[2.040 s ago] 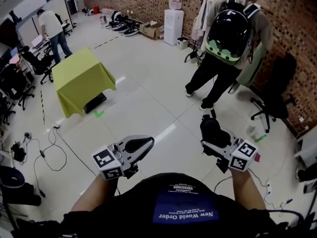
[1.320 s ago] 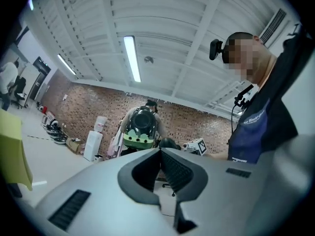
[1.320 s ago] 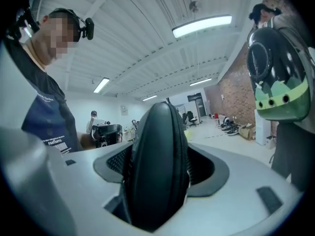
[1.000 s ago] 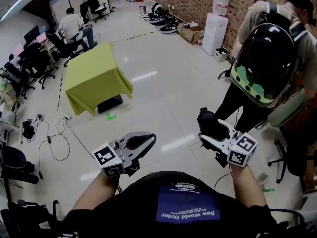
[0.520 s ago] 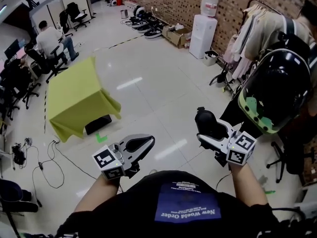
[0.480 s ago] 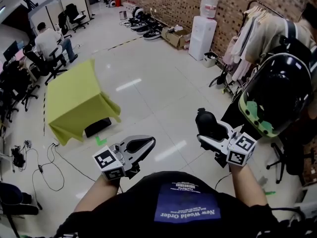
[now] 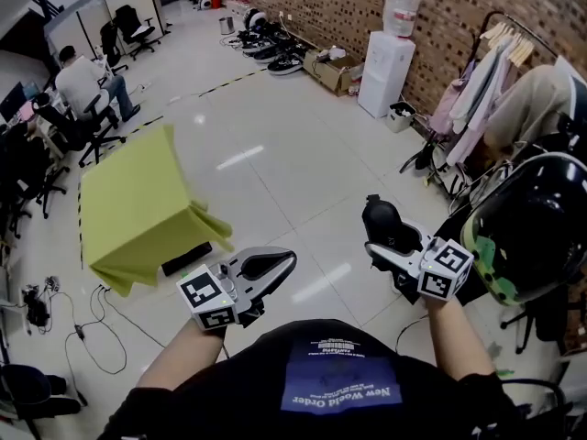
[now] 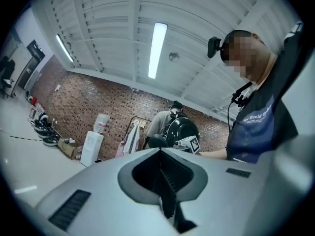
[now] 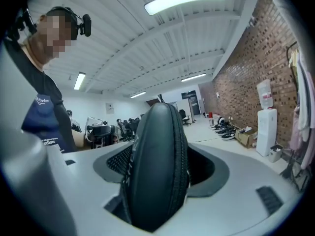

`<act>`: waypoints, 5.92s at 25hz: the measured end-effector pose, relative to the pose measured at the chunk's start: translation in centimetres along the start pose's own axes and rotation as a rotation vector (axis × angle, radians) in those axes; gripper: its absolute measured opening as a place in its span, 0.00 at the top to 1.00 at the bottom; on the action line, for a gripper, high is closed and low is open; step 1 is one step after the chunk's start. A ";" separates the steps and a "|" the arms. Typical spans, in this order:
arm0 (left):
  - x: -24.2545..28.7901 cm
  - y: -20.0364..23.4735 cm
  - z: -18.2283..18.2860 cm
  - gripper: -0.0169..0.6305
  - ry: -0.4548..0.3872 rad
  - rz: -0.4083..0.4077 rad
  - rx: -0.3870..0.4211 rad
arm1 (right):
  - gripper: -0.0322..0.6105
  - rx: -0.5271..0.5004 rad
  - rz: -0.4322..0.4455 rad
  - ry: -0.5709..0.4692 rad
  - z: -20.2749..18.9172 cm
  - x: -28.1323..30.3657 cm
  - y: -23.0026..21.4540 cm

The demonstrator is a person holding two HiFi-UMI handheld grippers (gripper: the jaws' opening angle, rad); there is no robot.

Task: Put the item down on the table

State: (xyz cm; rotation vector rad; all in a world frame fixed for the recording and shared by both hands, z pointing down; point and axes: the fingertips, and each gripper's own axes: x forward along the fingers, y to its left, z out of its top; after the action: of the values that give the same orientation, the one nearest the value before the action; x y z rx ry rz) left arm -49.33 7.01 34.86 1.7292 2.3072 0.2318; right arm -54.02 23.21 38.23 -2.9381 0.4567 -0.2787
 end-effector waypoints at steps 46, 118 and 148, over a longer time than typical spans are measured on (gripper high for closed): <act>15.0 71.0 17.2 0.97 0.000 0.199 0.001 | 0.46 -0.007 0.246 0.013 19.6 54.5 -50.7; -46.5 73.7 17.5 0.97 -0.683 2.209 -0.084 | 0.46 -0.382 2.205 0.731 7.7 114.1 8.4; -54.5 71.6 3.9 0.97 -0.721 2.041 -0.272 | 0.46 -1.156 1.821 0.804 -17.9 118.3 15.6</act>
State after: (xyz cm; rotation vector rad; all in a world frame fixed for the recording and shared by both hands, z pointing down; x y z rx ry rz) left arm 32.11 -25.06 56.27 2.5097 -0.4595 0.1421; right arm 48.63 -30.81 71.55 -1.2787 3.6241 -0.9726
